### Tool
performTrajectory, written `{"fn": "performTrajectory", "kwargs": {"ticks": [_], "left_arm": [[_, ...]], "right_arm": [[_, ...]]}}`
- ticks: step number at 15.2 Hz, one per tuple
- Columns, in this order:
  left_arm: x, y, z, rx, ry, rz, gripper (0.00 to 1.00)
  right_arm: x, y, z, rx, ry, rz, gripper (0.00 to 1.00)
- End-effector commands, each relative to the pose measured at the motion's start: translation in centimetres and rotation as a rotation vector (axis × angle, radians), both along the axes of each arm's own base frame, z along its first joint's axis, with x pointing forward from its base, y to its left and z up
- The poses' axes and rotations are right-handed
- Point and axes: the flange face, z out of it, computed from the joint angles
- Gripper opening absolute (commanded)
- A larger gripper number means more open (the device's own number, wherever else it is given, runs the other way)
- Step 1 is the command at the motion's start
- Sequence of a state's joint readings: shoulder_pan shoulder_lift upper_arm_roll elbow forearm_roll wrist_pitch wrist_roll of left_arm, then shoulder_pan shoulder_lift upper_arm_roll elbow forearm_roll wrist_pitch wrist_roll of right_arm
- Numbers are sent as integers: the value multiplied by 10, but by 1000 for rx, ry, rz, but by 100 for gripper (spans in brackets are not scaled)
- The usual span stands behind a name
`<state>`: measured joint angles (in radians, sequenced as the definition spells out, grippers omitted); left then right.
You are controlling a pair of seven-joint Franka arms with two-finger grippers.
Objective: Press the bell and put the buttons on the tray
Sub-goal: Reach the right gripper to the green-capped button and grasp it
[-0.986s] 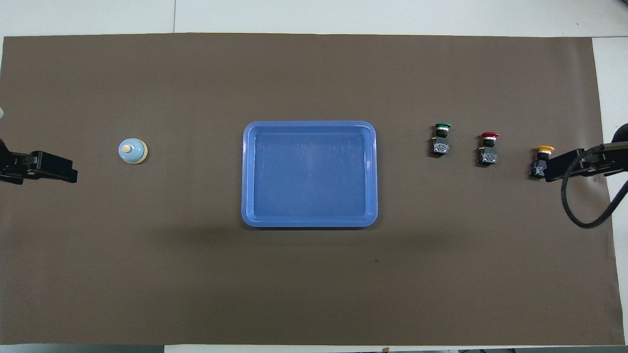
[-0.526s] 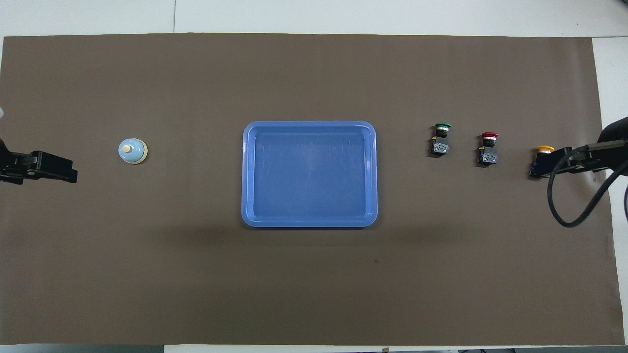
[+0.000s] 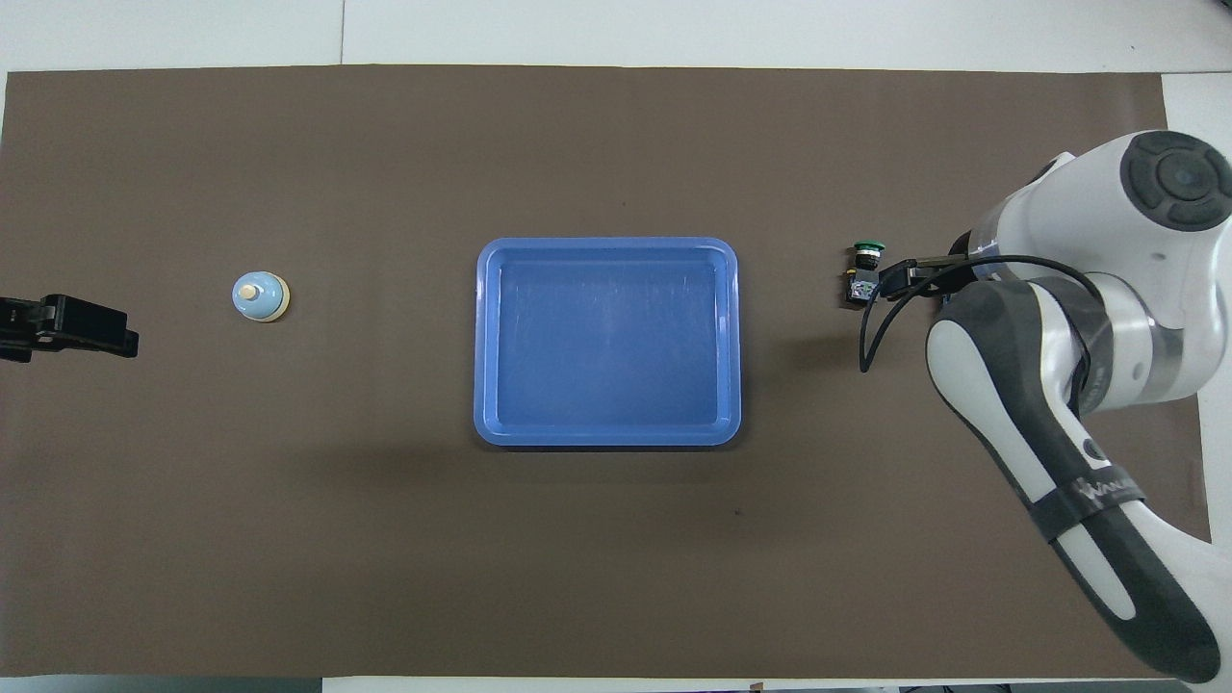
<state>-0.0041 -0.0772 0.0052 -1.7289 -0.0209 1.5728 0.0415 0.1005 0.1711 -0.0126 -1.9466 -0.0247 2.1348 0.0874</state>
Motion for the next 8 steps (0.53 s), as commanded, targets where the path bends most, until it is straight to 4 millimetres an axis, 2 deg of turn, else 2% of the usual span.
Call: {"fn": "performTrajectory", "kwargs": {"ticks": [1, 5, 8], "left_arm": [[-1, 2, 7, -5, -2, 5, 100], [-1, 2, 7, -5, -2, 5, 100], [-1, 2, 7, -5, -2, 5, 100]], "right_arm": [[0, 1, -37, 0, -16, -9, 100], [18, 0, -82, 8, -49, -16, 100], [25, 4, -90, 18, -63, -20, 100]]}}
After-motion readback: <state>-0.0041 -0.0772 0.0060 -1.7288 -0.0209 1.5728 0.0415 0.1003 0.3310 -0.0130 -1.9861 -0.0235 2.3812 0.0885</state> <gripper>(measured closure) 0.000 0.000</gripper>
